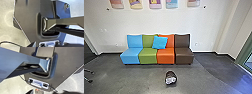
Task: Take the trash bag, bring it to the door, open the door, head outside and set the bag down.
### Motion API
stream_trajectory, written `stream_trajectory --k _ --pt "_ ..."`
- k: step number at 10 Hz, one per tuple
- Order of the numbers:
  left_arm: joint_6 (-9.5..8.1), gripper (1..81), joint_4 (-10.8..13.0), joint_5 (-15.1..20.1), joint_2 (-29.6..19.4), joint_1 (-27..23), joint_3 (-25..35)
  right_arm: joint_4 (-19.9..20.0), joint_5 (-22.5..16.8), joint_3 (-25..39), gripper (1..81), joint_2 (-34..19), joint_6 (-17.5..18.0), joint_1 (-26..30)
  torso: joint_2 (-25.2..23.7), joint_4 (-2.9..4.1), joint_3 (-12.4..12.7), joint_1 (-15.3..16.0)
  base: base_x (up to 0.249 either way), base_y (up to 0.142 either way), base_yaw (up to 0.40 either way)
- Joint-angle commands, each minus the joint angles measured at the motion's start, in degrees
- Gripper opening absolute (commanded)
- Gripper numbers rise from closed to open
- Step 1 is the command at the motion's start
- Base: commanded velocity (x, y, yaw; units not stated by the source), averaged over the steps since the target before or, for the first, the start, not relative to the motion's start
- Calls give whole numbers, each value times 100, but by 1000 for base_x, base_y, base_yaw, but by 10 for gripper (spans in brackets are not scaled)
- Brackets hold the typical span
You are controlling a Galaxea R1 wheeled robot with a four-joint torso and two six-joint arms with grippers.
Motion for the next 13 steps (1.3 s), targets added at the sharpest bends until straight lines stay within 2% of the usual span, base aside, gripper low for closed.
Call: stream_trajectory --k 1,5,7,13 --pt "36 811 -26 362 -26 -162 44 -22 -377 65 811 -15 -20 140 0 0 0 3 147 -66 0" --pt "-7 811 -44 362 -9 -153 52 57 -377 83 811 -6 -3 157 0 0 0 3 130 0 0" --pt "-34 811 -158 362 27 -144 53 83 -377 30 811 -32 68 193 0 0 0 3 106 0 0" --pt "-61 811 -193 362 18 -153 44 66 -377 4 811 -32 68 193 0 0 0 3 109 0 0"
